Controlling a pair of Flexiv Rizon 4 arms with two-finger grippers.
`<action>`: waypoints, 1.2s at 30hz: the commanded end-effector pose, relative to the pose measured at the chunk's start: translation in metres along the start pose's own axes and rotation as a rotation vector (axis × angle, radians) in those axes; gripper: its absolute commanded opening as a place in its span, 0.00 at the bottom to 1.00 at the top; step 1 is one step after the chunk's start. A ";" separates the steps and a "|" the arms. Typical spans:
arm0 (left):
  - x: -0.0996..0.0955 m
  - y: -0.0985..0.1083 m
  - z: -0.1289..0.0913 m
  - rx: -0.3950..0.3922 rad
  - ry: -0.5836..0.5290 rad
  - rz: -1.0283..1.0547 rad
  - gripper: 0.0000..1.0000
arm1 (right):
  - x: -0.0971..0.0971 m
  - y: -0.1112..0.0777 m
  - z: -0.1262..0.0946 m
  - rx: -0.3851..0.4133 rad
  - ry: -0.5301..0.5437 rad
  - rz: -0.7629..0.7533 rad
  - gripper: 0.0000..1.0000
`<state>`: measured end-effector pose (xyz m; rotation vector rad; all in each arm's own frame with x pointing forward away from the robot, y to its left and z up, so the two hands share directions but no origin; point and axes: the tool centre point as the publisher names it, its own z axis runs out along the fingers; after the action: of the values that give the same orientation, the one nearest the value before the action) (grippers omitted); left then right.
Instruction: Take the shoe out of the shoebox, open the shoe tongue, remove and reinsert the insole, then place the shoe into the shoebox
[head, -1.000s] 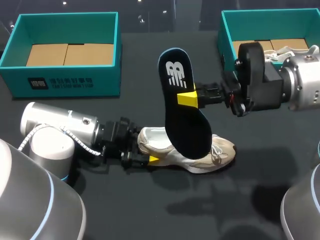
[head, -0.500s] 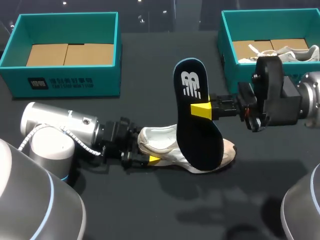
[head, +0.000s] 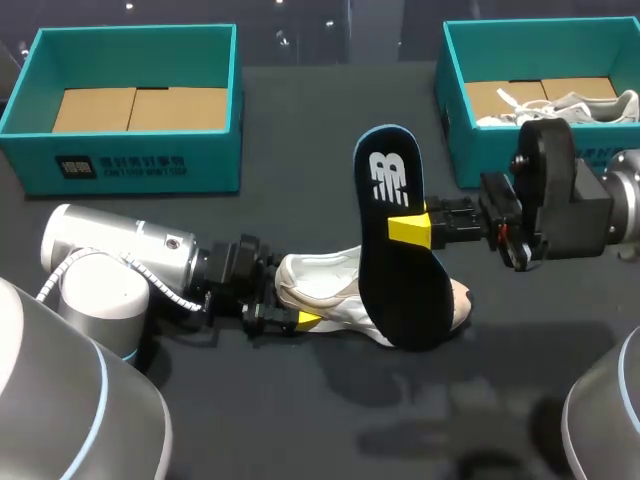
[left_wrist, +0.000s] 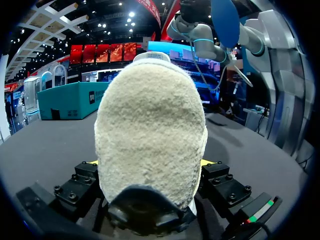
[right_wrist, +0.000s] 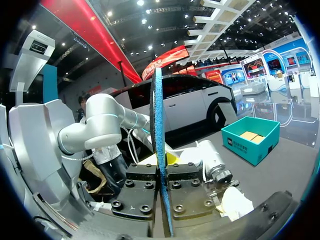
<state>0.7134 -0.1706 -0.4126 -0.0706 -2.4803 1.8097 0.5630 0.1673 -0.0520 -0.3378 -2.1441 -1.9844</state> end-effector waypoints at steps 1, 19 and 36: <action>-0.001 0.000 -0.001 -0.003 -0.002 -0.002 0.79 | 0.010 -0.002 -0.003 -0.004 -0.111 -0.001 0.00; 0.000 -0.005 -0.042 -0.373 0.044 -0.058 1.00 | 0.010 -0.002 -0.003 -0.004 -0.111 -0.001 0.00; 0.002 -0.006 -0.043 -0.396 0.037 -0.040 1.00 | 0.010 -0.002 -0.003 -0.004 -0.111 -0.001 0.00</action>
<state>0.7180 -0.1321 -0.3954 -0.0637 -2.7228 1.2888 0.5621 0.1665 -0.0510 -0.3325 -2.1410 -1.9822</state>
